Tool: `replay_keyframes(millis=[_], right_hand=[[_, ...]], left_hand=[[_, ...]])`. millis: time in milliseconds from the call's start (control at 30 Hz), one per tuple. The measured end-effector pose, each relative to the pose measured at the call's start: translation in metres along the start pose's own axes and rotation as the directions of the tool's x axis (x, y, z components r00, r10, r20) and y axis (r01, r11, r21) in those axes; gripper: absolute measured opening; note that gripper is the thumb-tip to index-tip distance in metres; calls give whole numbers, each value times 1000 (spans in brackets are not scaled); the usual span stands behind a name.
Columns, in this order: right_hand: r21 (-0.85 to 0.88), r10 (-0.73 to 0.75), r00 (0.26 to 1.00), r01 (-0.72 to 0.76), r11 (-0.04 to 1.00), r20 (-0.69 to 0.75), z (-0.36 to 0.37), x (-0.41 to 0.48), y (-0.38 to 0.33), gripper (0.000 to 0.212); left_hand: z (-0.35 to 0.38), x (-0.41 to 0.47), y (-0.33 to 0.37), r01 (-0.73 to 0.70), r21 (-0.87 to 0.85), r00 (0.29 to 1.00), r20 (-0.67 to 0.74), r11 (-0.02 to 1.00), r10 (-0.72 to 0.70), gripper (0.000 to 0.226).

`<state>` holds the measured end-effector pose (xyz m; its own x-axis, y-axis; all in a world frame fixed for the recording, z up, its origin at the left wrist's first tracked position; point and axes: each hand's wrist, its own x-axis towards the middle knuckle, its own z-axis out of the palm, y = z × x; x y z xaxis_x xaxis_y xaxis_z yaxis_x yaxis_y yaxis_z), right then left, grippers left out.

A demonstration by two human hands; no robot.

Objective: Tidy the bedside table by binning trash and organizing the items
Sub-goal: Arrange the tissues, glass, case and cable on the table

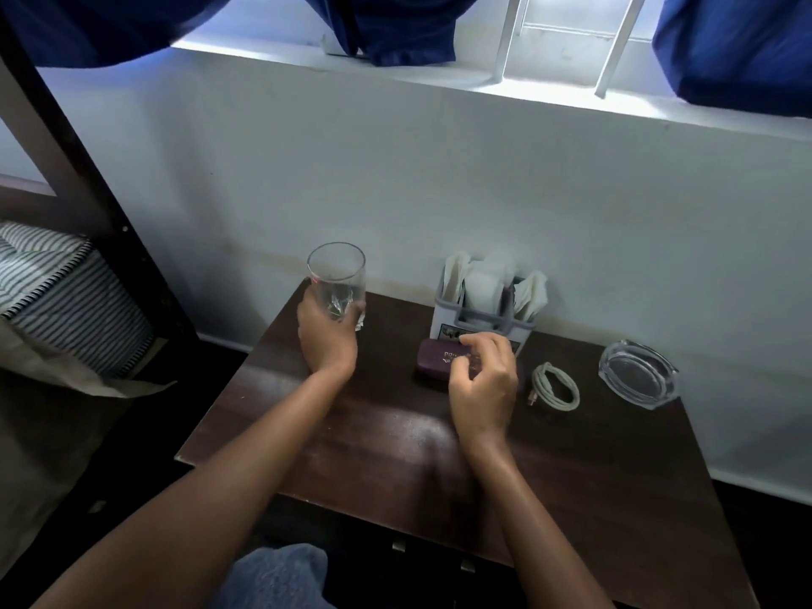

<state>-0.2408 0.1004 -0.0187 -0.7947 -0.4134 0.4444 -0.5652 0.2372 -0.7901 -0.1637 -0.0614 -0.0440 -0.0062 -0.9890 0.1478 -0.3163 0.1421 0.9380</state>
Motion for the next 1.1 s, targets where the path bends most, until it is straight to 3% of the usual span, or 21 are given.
replay_keyframes(millis=[133, 233, 333, 400, 467, 600, 667, 800, 967, 1100], right_hand=[[149, 99, 994, -106, 983, 51, -7, 6, -13, 24], [250, 182, 967, -224, 942, 180, -22, 14, -16, 39], [484, 276, 891, -432, 761, 360, -49, 29, -18, 62], [585, 262, 835, -531, 613, 483, -69, 37, -15, 72], [571, 252, 825, -540, 618, 506, -87, 39, -8, 73], [456, 353, 873, -479, 750, 337, -116, 43, 15, 61], [489, 409, 861, -508, 710, 301, -135, 50, 28, 58], [595, 542, 837, -474, 650, 75, -164, 78, 56, 50], [395, 503, 842, -402, 826, -195, -181, 110, 94, 72], [392, 541, 814, -436, 810, -213, -182, 118, 115, 81]], left_hand=[[-6, -33, 26, -83, -56, 989, 116, 995, 90, 67], [-8, -58, 59, -174, -82, 955, 228, 981, 188, 71], [-5, -87, 85, -317, -39, 903, 293, 948, 314, 74], [3, -107, 92, -405, 9, 858, 350, 914, 376, 74], [14, -127, 95, -469, 52, 811, 422, 882, 406, 72], [39, -163, 98, -548, 45, 739, 495, 836, 457, 78], [51, -181, 95, -620, 18, 671, 530, 785, 518, 80], [73, -213, 78, -831, 149, 515, 570, 536, 640, 74], [93, -226, 53, -867, 280, 490, 635, 413, 597, 71], [108, -222, 46, -878, 276, 469, 655, 391, 592, 65]])
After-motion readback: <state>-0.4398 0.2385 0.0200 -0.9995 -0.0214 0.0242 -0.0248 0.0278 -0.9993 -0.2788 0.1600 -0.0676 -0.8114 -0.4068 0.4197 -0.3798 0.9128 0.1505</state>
